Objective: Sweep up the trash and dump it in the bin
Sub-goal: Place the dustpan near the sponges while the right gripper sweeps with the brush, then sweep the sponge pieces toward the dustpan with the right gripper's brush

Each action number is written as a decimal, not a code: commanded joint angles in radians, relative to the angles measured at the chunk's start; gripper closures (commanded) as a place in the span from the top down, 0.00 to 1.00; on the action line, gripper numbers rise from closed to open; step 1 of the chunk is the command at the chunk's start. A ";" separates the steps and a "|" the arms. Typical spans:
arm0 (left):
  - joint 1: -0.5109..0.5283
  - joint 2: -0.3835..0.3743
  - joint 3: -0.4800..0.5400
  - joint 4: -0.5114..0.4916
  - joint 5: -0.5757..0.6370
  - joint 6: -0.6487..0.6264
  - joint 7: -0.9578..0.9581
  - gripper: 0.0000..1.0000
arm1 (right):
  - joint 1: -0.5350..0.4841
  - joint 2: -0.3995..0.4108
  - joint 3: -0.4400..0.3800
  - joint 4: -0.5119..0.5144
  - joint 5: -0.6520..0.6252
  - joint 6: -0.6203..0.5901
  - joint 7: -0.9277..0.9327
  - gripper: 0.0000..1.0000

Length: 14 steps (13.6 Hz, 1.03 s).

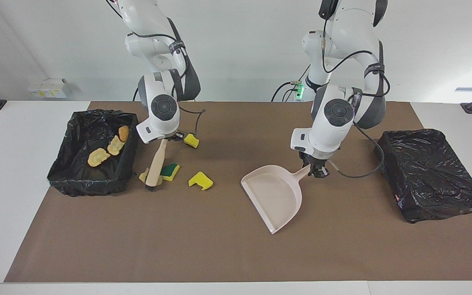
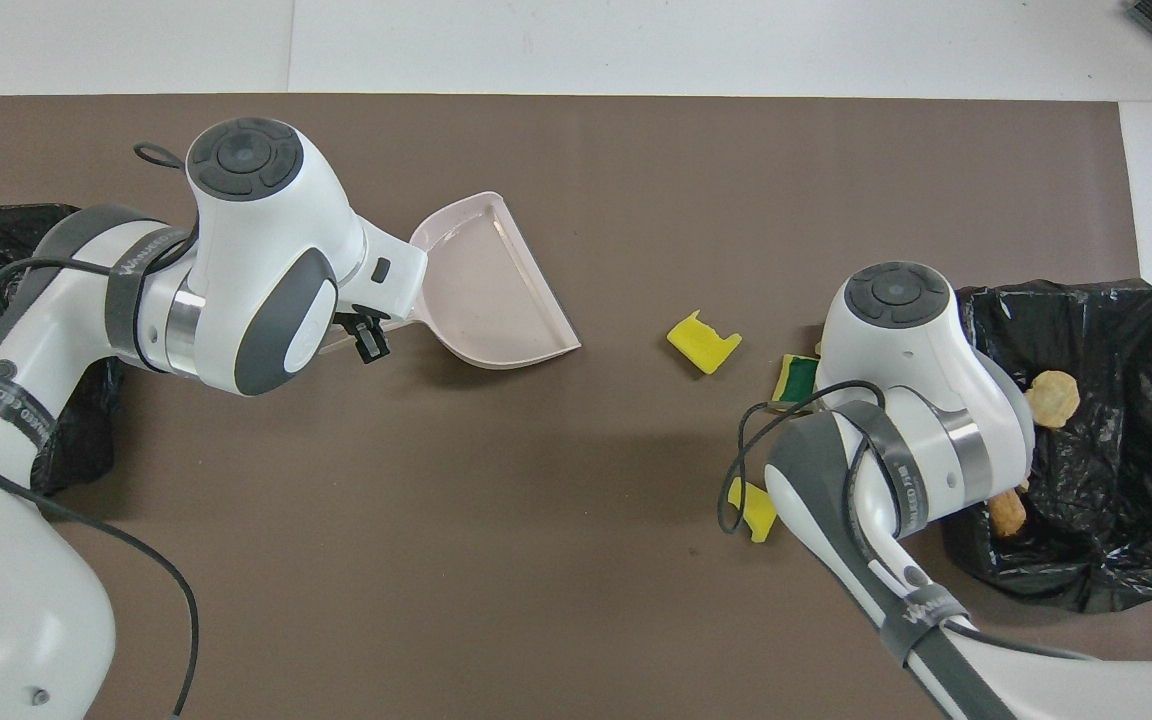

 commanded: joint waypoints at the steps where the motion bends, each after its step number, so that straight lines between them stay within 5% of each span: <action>1: 0.001 -0.041 0.008 -0.048 0.028 0.013 0.111 0.00 | 0.037 0.032 0.007 0.049 0.117 0.025 -0.083 0.00; 6: 0.002 -0.064 0.008 -0.087 0.096 0.006 0.217 0.00 | 0.114 0.050 0.007 0.105 0.309 0.089 -0.086 0.00; 10: -0.061 -0.111 0.007 -0.173 0.137 0.055 0.218 0.00 | 0.046 0.004 -0.014 0.300 0.270 -0.170 -0.118 0.00; 14: -0.091 -0.131 0.005 -0.224 0.146 0.094 0.216 0.00 | -0.092 -0.052 -0.013 0.174 0.213 -0.131 -0.298 0.00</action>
